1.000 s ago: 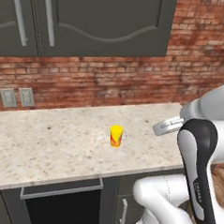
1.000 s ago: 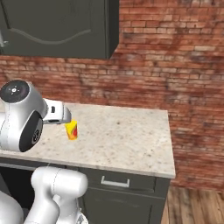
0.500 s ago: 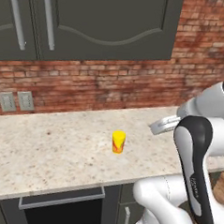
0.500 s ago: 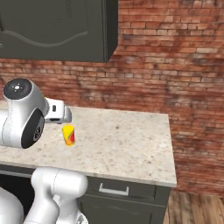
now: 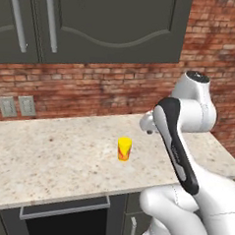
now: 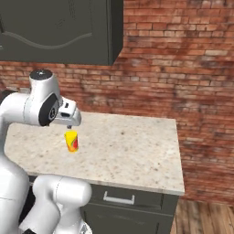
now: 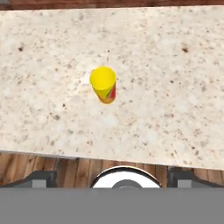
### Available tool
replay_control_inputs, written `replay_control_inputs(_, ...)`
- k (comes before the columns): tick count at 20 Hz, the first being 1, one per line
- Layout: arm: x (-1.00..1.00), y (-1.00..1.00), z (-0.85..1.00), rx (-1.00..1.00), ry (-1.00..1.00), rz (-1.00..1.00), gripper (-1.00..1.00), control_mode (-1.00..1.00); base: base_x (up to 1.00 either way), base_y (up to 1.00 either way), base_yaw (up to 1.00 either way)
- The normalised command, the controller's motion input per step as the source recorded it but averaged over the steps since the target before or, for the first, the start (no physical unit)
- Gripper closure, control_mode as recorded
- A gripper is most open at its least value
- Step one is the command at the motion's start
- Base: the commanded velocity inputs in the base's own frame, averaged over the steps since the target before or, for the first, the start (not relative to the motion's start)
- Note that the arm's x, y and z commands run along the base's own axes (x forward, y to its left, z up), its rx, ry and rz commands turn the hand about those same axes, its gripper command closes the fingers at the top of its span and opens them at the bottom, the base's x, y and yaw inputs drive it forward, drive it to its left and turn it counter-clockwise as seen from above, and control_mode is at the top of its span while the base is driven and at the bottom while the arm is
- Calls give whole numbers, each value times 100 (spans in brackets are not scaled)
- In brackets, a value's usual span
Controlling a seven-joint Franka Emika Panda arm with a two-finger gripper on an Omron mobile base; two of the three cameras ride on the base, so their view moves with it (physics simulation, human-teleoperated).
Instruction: Place the pitcher and cup on the dining counter for serving.
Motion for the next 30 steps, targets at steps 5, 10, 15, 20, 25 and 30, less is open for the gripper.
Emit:
replay_control_inputs(5,65,0,-59,0,21,-11,-100,-100,0,0,0)
replay_control_inputs(10,61,0,-77,0,11,-12,-100,-100,0,0,0)
replay_control_inputs(15,47,5,-50,0,4,-6,-100,-100,0,0,0)
replay_control_inputs(20,43,5,-45,1,4,-4,-100,-100,0,0,0)
replay_control_inputs(25,25,3,-49,0,2,-1,-100,-100,0,0,0)
replay_control_inputs(30,23,0,-50,0,1,-1,-100,-100,0,0,0)
